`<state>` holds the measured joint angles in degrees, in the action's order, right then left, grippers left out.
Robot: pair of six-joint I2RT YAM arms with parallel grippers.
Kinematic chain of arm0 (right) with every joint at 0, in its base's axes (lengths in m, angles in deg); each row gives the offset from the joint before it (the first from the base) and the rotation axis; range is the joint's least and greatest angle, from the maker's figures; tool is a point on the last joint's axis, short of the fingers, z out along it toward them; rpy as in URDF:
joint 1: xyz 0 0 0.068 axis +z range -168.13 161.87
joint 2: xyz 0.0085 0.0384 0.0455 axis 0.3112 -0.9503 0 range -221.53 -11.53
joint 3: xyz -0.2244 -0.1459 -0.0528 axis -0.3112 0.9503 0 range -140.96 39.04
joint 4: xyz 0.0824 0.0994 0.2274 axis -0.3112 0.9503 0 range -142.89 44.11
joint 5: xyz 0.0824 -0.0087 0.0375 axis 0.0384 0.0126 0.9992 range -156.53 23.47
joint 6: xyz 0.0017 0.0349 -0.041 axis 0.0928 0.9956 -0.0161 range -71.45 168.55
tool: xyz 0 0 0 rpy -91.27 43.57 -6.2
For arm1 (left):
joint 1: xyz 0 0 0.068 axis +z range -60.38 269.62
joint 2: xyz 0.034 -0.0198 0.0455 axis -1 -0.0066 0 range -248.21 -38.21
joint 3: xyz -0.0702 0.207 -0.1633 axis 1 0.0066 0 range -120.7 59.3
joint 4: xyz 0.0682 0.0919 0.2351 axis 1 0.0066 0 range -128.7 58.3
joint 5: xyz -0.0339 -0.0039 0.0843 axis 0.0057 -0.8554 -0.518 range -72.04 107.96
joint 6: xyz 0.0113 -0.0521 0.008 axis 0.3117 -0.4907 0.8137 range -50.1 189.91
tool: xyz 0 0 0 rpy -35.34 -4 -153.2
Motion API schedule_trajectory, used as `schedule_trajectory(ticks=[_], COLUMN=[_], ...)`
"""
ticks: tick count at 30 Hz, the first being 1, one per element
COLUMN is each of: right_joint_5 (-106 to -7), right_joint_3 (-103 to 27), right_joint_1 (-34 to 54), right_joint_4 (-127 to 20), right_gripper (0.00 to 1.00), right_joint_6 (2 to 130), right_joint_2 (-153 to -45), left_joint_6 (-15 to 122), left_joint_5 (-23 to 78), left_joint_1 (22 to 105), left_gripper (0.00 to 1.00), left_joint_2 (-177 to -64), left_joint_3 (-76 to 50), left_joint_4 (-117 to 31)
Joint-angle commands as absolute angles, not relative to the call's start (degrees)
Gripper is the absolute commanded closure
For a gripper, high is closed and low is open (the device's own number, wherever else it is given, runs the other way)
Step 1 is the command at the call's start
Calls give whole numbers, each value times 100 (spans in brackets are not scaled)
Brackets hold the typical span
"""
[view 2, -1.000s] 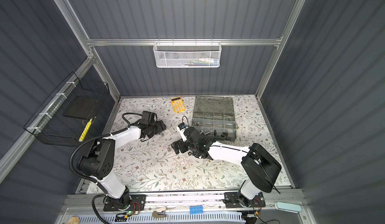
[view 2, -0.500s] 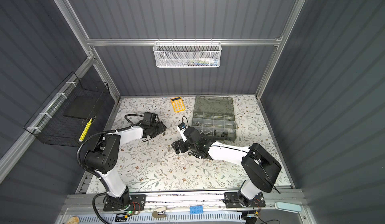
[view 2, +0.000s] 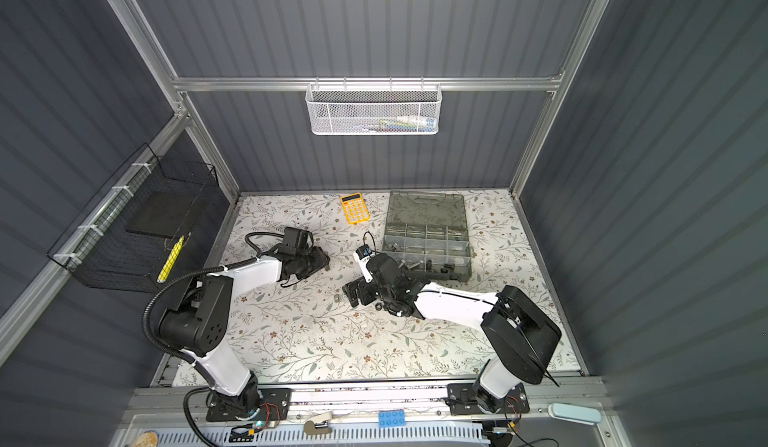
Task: Sort the screws and nuts into containers
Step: 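Lower the left gripper onto a wing nut and close while the right hovers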
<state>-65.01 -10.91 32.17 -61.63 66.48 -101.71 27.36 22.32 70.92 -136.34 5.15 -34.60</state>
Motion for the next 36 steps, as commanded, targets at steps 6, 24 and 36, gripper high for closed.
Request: schedule_trajectory(ticks=[6,24,36], right_joint_5=[-6573,-6755,-6823], right_joint_3=[-1243,-1211,-1202], right_joint_1=[3239,3240,3240], right_joint_4=[-6123,-6046,-6028], right_gripper=[1,1,1], right_joint_6=[6670,6613,6600], right_joint_2=[-10174,-10033,-10014], left_joint_6=[2557,2742,3091], left_joint_5=[2473,2546,2606], left_joint_1=[7099,7098,7099], left_gripper=[44,48,57], left_joint_2=[-13383,-14144,-14457], left_joint_3=[737,415,148], left_joint_4=[-3475,-3476,-3155])
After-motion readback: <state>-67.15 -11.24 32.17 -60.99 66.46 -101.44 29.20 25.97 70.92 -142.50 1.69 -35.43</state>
